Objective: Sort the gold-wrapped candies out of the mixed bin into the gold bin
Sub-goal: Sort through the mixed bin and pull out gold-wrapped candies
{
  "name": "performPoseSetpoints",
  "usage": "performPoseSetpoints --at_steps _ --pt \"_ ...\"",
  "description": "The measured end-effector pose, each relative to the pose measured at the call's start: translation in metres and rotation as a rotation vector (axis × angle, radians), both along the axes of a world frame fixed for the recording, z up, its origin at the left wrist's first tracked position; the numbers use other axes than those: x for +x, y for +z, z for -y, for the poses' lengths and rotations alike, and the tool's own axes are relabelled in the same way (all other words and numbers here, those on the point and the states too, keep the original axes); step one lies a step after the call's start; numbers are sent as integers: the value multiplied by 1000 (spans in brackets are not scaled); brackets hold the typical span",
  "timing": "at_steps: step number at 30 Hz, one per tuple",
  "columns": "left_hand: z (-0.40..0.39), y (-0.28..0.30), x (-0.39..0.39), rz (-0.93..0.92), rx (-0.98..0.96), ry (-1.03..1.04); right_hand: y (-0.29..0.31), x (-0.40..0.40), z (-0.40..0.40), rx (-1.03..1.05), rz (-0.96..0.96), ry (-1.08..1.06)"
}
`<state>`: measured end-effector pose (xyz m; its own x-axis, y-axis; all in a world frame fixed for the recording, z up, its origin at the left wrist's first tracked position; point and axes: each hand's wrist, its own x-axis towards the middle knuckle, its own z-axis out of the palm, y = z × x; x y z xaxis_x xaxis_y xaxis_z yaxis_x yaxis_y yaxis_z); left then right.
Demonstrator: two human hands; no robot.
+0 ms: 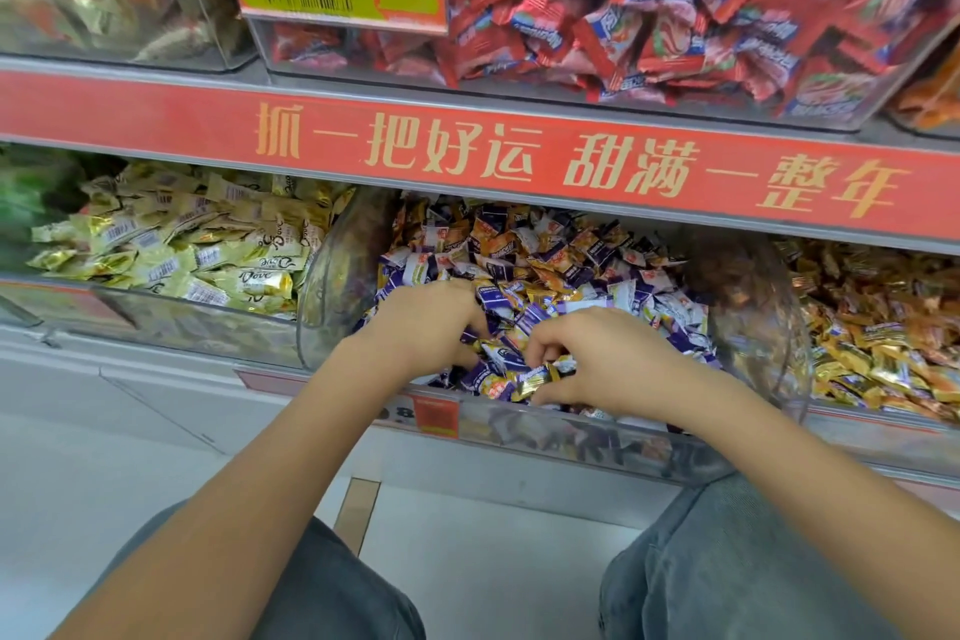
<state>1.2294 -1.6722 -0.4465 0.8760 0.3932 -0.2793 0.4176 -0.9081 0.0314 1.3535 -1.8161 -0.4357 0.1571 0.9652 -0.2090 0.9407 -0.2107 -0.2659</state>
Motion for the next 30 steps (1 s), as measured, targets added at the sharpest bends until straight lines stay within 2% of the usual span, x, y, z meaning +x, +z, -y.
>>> performPoseSetpoints --at_steps 5,6,9,10,11,13,15,18,20,23,30 --pt "-6 4 -13 247 -342 136 0 2 7 166 -310 -145" --pt "-3 7 -17 309 -352 174 0 2 10 224 -366 -162" --pt "15 10 -24 457 -93 241 3 -1 17 444 -445 -216" --pt "21 13 -23 525 -101 272 4 -5 18 505 -480 -231" --pt "23 16 -21 581 -216 309 4 -9 18 546 -519 -227" --pt "29 23 -17 658 -639 381 5 -21 14 581 -579 -180" --pt "34 31 -14 622 -974 417 5 -31 7 613 -640 -145" --pt "39 36 -13 561 -1207 529 4 -37 1 689 -593 -199" --pt "38 36 -13 509 -1206 534 3 -34 2 746 -487 -260" --pt "37 32 -16 429 -1038 388 4 -24 11 803 -383 -378" --pt "34 17 -21 525 -695 276 16 9 76 980 -396 -595"
